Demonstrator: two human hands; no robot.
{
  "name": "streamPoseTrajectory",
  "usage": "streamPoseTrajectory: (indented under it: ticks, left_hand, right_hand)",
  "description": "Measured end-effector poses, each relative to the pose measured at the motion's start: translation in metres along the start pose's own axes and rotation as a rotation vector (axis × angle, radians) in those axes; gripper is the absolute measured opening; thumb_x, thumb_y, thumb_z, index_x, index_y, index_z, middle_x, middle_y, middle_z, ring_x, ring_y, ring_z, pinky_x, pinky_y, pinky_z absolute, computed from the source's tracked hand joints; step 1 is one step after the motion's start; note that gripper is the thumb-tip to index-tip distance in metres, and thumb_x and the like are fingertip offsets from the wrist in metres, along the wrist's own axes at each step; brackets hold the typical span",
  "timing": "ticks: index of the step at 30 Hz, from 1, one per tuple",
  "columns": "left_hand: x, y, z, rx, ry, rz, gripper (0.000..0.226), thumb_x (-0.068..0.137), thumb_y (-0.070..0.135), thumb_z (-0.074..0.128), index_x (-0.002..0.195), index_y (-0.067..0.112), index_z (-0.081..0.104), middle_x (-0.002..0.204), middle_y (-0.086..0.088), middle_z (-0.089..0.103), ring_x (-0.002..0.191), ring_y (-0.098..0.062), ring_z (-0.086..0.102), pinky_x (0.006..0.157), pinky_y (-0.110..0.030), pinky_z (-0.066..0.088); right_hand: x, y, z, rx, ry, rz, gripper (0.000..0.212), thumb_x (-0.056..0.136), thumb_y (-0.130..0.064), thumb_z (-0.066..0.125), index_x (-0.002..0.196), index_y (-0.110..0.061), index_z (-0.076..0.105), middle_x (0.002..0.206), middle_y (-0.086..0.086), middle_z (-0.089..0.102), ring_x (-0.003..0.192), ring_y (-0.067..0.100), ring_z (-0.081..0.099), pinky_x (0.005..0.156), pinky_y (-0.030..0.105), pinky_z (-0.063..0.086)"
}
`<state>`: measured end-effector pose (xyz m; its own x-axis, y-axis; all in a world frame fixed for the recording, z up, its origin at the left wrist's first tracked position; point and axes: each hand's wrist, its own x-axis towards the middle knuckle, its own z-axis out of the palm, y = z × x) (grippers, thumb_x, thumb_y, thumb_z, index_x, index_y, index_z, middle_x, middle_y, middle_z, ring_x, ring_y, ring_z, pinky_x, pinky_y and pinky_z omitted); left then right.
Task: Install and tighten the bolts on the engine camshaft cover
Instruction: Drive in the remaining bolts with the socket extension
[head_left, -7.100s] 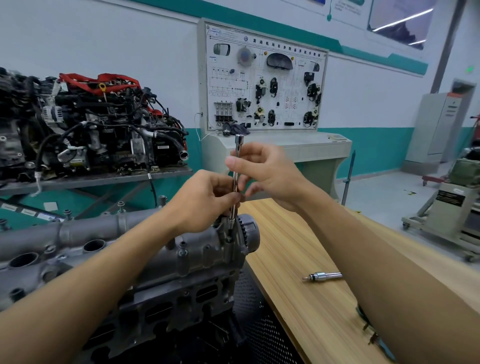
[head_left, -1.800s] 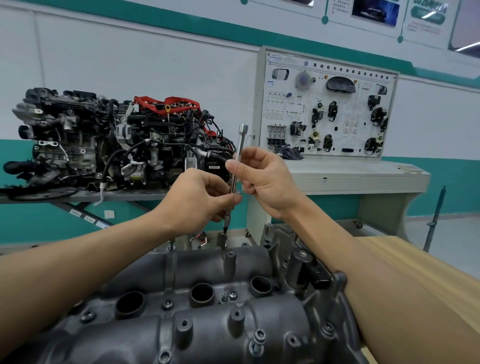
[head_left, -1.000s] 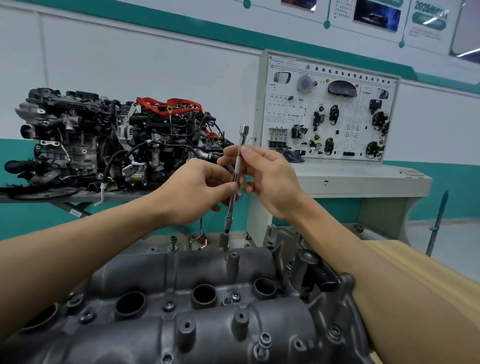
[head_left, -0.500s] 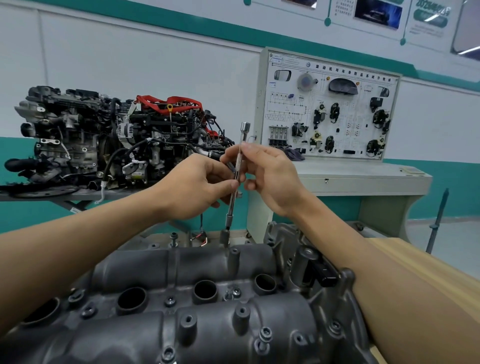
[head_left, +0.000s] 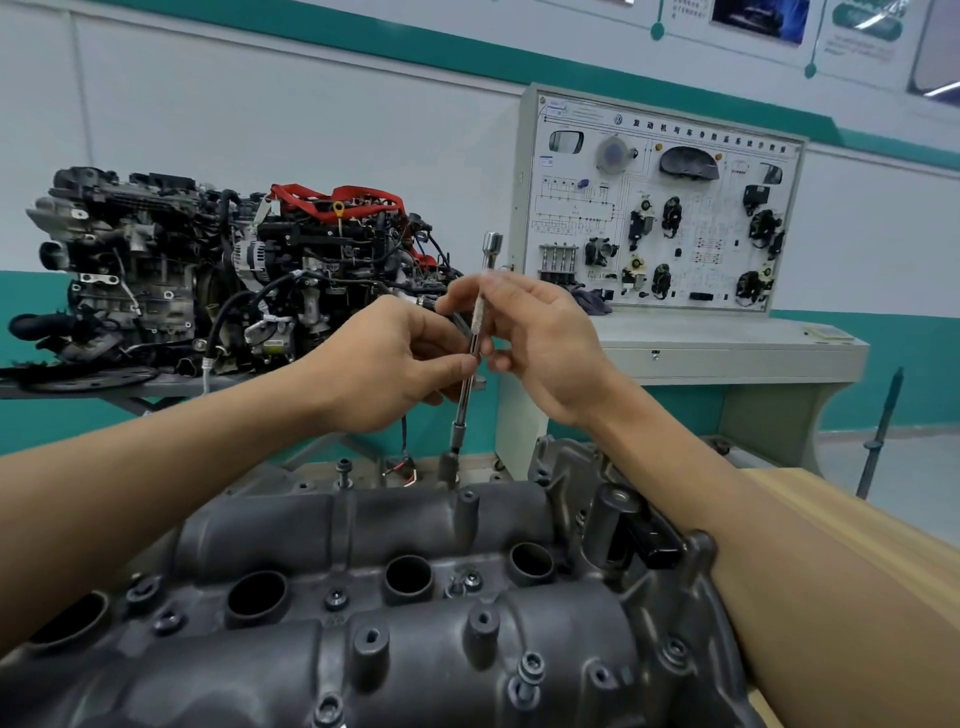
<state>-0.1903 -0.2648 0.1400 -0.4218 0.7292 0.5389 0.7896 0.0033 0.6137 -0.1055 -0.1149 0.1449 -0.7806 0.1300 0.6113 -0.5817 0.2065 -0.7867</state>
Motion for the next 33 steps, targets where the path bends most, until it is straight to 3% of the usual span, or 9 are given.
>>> streamPoseTrajectory:
  ticks: [3,6,11,17,22,25,27,30,33]
  left_hand:
    - [-0.0012,-0.0014,-0.0004,0.001,-0.018,-0.015,0.010,0.095,0.017,0.067,0.092,0.013,0.076,0.085,0.000,0.079,0.078,-0.008,0.073,0.083,-0.037,0.062]
    - [-0.0036,-0.0005,0.0040,0.002,0.005,-0.013,0.015,0.090,0.023,0.073,0.088,0.010,0.078,0.081,-0.008,0.078,0.073,-0.021,0.072,0.081,-0.047,0.061]
    - [-0.0025,0.0021,0.0093,-0.081,-0.013,-0.063,0.018,0.091,0.020,0.069,0.084,0.004,0.075,0.077,-0.008,0.078,0.066,-0.014,0.074,0.067,-0.030,0.063]
    - [-0.0017,0.0021,0.0048,-0.117,-0.092,-0.109,0.015,0.097,0.012,0.062,0.098,0.002,0.073,0.090,-0.010,0.079,0.083,-0.021,0.076,0.071,-0.026,0.062]
    - [-0.0028,0.0029,0.0044,-0.098,0.076,-0.053,0.019,0.076,0.024,0.083,0.084,0.007,0.079,0.072,-0.008,0.077,0.061,-0.015,0.072,0.063,-0.028,0.062]
    - [-0.0013,0.0024,0.0030,-0.128,0.096,-0.049,0.018,0.074,0.023,0.082,0.082,0.006,0.078,0.070,-0.009,0.076,0.063,-0.020,0.074,0.064,-0.030,0.063]
    - [-0.0011,0.0025,0.0041,-0.109,0.050,-0.032,0.011,0.083,0.016,0.077,0.089,0.007,0.078,0.077,-0.007,0.078,0.072,-0.026,0.075,0.068,-0.030,0.063]
    - [-0.0009,0.0029,0.0033,-0.060,-0.039,-0.023,0.014,0.095,0.009,0.064,0.102,0.007,0.076,0.087,-0.006,0.079,0.079,-0.019,0.076,0.072,-0.026,0.062]
    - [-0.0002,0.0017,0.0008,-0.093,-0.086,-0.065,0.019,0.099,0.006,0.057,0.109,0.005,0.073,0.092,-0.005,0.079,0.085,-0.016,0.076,0.077,-0.027,0.062]
  right_hand:
    - [0.0006,0.0000,-0.0003,0.031,-0.009,0.022,0.027,0.099,-0.021,0.044,0.096,-0.015,0.070,0.098,0.003,0.073,0.061,0.012,0.048,0.052,0.025,0.029]
    - [0.0004,0.0025,0.0020,-0.050,-0.010,-0.004,0.027,0.104,-0.010,0.044,0.093,-0.014,0.069,0.090,0.003,0.071,0.060,0.012,0.048,0.049,0.022,0.033]
    - [0.0011,0.0007,-0.0009,-0.022,-0.047,-0.020,0.024,0.101,-0.009,0.045,0.097,-0.012,0.069,0.097,0.006,0.071,0.062,0.014,0.051,0.050,0.023,0.033]
    - [0.0004,0.0038,0.0018,0.018,0.019,-0.066,0.016,0.096,0.002,0.056,0.100,-0.008,0.068,0.085,0.005,0.074,0.053,0.003,0.056,0.047,0.014,0.042]
    - [0.0002,0.0046,-0.0008,-0.049,0.124,-0.062,0.015,0.081,-0.008,0.077,0.088,-0.019,0.069,0.080,-0.001,0.075,0.065,0.006,0.065,0.049,0.016,0.043]
    - [0.0003,0.0054,-0.0015,-0.092,0.143,-0.087,0.018,0.077,-0.008,0.080,0.087,-0.018,0.069,0.075,-0.006,0.072,0.065,0.005,0.064,0.049,0.016,0.044]
    - [0.0002,0.0057,-0.0022,-0.083,0.135,-0.110,0.015,0.079,-0.008,0.079,0.088,-0.016,0.070,0.073,-0.007,0.068,0.063,0.003,0.061,0.050,0.015,0.043]
    - [0.0006,0.0035,-0.0008,-0.027,0.045,-0.068,0.004,0.089,-0.018,0.070,0.091,-0.020,0.072,0.076,-0.004,0.063,0.063,0.006,0.054,0.049,0.017,0.040]
    - [0.0032,0.0035,-0.0006,-0.022,0.026,-0.005,0.018,0.093,-0.025,0.055,0.094,-0.021,0.073,0.085,-0.001,0.066,0.068,0.007,0.053,0.050,0.020,0.037]
